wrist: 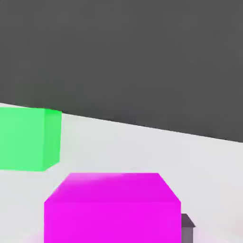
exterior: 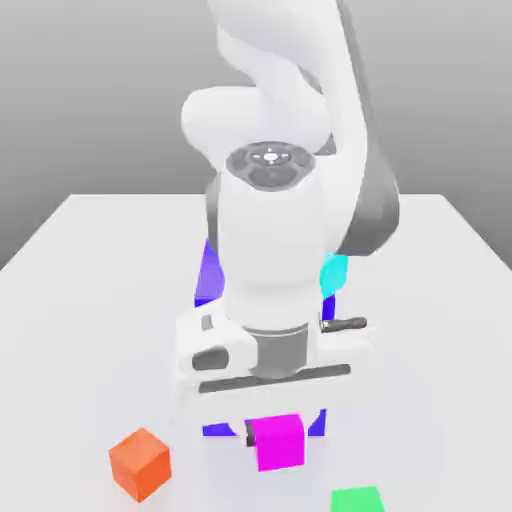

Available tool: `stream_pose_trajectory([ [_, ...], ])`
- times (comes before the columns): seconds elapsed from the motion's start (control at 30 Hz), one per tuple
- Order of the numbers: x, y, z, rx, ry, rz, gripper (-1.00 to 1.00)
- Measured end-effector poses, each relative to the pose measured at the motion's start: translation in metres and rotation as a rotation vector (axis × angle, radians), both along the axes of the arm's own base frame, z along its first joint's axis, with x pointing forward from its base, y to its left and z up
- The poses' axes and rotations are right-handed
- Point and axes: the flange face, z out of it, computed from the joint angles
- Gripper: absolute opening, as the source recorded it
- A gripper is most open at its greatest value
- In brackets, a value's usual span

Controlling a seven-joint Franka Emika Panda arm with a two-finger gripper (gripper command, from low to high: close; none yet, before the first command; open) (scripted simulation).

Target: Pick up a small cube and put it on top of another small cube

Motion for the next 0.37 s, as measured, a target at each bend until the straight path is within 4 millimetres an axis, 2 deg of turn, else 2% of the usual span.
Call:
stream_pose_trajectory([
  [0.1, 0.008, 0.041, 0.001, -0.01, -0.001, 0.095, -1.0],
  [0.17, 0.01, 0.051, -0.019, -0.013, -0.001, 0.115, -1.0],
  [0.23, 0.01, 0.053, -0.048, -0.013, -0.002, 0.121, -1.0],
  [0.27, 0.01, 0.053, -0.056, -0.014, -0.002, 0.122, 1.0],
  [0.37, 0.01, 0.053, -0.056, -0.014, -0.002, 0.122, 1.0],
])
